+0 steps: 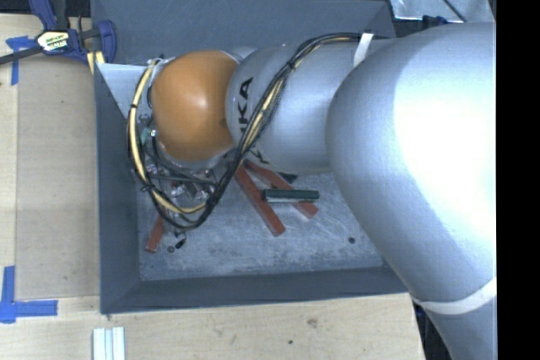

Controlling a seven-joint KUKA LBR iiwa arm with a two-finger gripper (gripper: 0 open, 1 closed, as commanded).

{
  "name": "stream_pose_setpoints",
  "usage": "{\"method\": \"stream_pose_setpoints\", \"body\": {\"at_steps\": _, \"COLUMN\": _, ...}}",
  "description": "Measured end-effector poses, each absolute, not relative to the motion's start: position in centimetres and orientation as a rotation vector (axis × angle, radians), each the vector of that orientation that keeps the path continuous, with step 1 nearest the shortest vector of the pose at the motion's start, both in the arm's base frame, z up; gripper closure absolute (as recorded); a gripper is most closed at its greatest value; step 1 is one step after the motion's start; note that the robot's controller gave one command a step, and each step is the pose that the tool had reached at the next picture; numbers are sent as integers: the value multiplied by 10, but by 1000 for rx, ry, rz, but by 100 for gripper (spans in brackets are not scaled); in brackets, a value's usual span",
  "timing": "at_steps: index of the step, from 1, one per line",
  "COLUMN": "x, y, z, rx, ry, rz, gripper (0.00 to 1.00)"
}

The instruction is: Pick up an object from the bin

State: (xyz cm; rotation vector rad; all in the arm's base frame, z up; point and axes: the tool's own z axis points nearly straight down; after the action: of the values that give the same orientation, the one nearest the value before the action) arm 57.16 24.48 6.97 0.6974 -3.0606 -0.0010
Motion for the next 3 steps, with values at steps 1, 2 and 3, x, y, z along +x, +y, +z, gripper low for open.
{"method": "stream_pose_setpoints", "body": {"at_steps": 1, "x": 554, "y": 223, "z": 70, "rx": 1078, "ry": -2951, "rz": 1, "gripper": 0}}
{"method": "stream_pose_setpoints", "body": {"at_steps": 2, "x": 521, "y": 185, "z": 70, "rx": 1516, "ry": -2751, "rz": 1, "gripper": 0}}
{"method": "stream_pose_setpoints", "body": {"at_steps": 3, "x": 572, "y": 239, "z": 71, "rx": 1394, "ry": -2817, "rz": 4, "gripper": 0}}
